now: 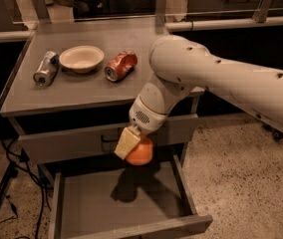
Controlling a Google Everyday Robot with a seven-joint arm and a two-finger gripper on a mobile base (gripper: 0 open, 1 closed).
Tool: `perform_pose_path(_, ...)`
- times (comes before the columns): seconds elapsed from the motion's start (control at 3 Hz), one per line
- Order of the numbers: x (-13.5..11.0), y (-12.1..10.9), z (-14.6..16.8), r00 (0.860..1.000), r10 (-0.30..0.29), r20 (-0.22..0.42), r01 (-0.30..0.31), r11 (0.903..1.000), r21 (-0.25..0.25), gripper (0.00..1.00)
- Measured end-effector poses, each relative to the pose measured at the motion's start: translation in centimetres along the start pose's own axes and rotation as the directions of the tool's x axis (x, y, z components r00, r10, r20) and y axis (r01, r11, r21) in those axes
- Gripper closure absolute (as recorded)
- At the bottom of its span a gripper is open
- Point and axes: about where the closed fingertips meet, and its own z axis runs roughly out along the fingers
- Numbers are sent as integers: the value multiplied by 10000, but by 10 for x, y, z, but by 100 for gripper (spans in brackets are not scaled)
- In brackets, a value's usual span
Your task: Place orange into middle drawer
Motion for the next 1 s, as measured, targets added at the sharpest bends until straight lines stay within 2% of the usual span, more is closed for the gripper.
perform_pose_path(0.33, 8, -5, 18, 9981, 601, -99, -598, 9977, 307, 100)
perform_pose_path(0.67, 23, -22, 48, 9853, 1704, -91, -1688, 9809, 970, 100)
perform_pose_path(1.0, 36, -35, 72, 9683, 2497, 8, -2477, 9600, 1307, 100)
